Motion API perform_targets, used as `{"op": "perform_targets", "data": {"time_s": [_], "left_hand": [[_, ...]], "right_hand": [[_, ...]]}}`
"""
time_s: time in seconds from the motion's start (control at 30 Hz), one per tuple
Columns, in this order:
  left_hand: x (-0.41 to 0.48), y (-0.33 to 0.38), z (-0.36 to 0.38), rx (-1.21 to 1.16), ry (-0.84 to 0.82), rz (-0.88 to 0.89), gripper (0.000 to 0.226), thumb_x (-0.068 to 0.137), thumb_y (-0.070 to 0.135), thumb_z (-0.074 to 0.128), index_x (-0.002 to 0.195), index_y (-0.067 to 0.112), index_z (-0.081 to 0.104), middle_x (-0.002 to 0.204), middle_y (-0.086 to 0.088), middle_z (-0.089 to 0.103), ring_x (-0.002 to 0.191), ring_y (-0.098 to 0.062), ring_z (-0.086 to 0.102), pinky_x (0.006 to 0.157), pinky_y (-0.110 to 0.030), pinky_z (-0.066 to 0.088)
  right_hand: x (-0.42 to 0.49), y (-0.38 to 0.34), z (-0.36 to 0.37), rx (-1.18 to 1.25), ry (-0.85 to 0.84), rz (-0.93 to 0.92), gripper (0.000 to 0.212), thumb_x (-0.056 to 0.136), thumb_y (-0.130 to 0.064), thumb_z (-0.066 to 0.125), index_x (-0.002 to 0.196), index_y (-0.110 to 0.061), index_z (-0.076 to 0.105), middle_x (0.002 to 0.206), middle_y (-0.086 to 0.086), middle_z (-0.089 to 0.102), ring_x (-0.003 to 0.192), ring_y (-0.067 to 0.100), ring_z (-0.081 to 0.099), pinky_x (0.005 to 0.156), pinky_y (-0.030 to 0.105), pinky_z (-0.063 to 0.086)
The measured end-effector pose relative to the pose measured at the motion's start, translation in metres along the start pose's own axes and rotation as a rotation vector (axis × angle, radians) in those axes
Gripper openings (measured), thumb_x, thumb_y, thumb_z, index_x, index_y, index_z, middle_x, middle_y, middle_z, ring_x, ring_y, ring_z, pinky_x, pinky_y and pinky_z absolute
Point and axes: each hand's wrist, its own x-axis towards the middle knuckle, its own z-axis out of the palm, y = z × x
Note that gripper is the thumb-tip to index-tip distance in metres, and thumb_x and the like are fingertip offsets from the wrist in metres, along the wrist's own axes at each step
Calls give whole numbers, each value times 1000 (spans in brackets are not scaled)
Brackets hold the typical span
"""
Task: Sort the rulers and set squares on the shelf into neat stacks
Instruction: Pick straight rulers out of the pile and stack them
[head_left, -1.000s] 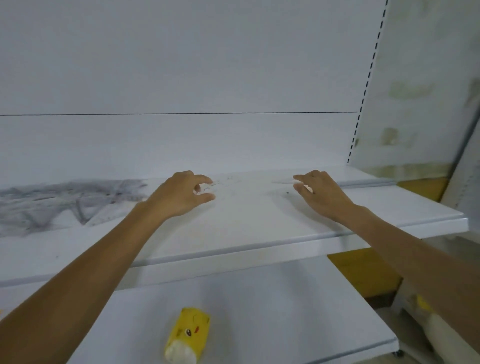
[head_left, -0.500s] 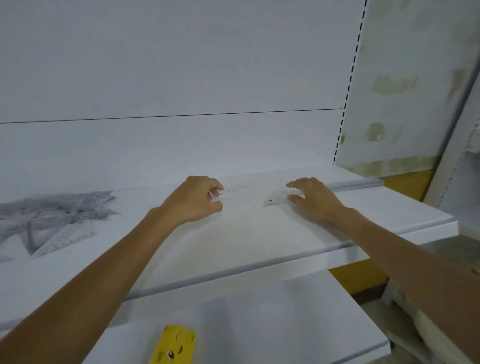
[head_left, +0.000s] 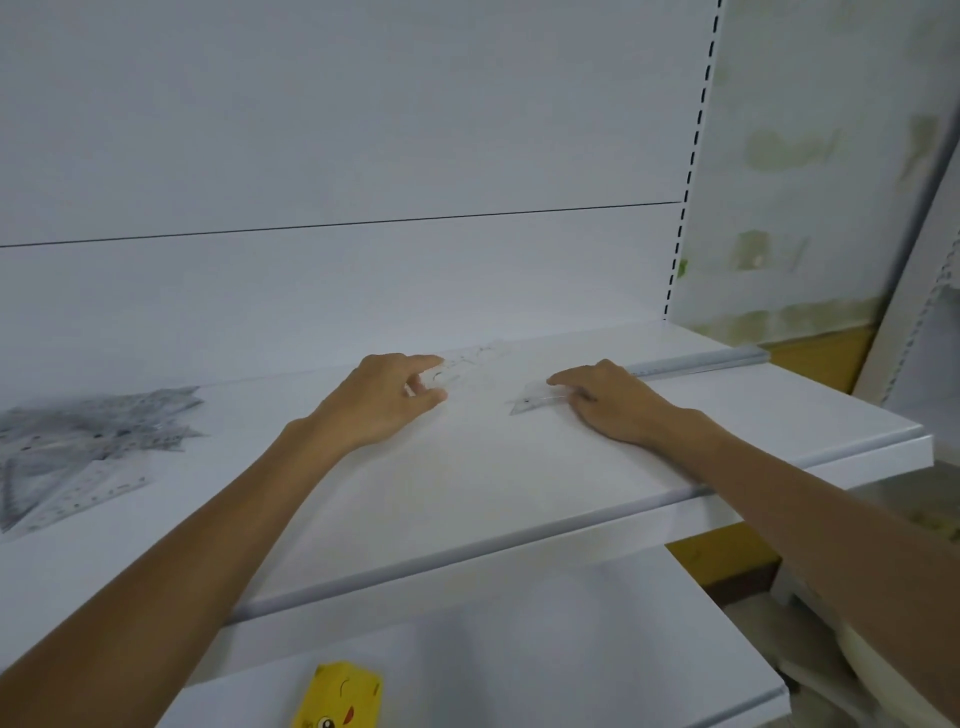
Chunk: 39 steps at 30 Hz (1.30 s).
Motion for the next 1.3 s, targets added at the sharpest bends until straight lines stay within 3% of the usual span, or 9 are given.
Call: {"op": "perform_targets", "data": {"time_s": [0.1,0.23,0.4,0.53,0.7,0.8,0.93,1.07,1.3], "left_hand": [[6,8,5,-25,11,-46,39,86,27,61,123,19,54,94,9,57,79,-4,55,71,-21,38],[15,22,11,-31,61,-47,27,83,25,65,109,20,62,97,3,62,76,-2,56,72,-19,42],[21,53,23,-40,118,-116,40,85,40,60,124,32,56,87,13,56,76,2,53,68,-18,36],[36,82,37,-21,151,-150,39,85,33,62,123,25,56,90,10,58,75,2,52,66,-16,37],[55,124,66,-37,203,-142,21,77,18,69,98,19,65,97,0,65,79,-9,59,74,-17,39],[66,147,81,-6,203,-115,30,77,27,71,106,20,66,93,1,60,80,-8,57,66,-11,34],[85,179,98,-32,175,-95,45,77,30,73,118,16,61,94,0,59,85,-10,55,76,-16,36],[106,207,115,-89,173,-54,44,73,29,76,113,13,64,94,4,58,85,-8,57,75,-15,38],[133,226,145,-69,104,-29,43,75,35,74,113,15,65,99,3,61,92,-12,57,81,-22,42]], "right_hand": [[1,1,-3,10,-30,-21,46,92,-9,37,134,-24,45,117,14,60,106,31,55,90,37,45],[6,7,-6,20,-76,-70,50,91,-10,34,137,-28,40,123,14,56,111,32,53,96,38,42],[5,18,-18,43,-105,-213,50,94,-13,35,142,-26,32,144,5,42,131,24,36,110,40,28],[-4,43,-41,50,-19,-241,41,95,-18,40,136,-24,40,136,1,47,125,18,39,105,34,33],[-37,87,-65,15,33,-204,35,92,-19,46,126,-21,48,122,0,56,110,18,51,94,34,41],[-52,108,-77,-33,-21,-144,31,92,-23,46,121,-19,52,120,2,57,108,20,51,92,33,42],[-77,131,-79,-21,-104,-209,31,95,-19,39,110,-1,58,118,11,59,108,23,51,91,26,35],[-92,141,-78,118,-40,-272,29,95,-19,43,116,-8,59,122,3,59,113,18,49,87,9,24],[-88,144,-76,156,-22,-296,29,93,-18,44,114,-8,60,121,4,60,114,19,48,93,22,32]]}}
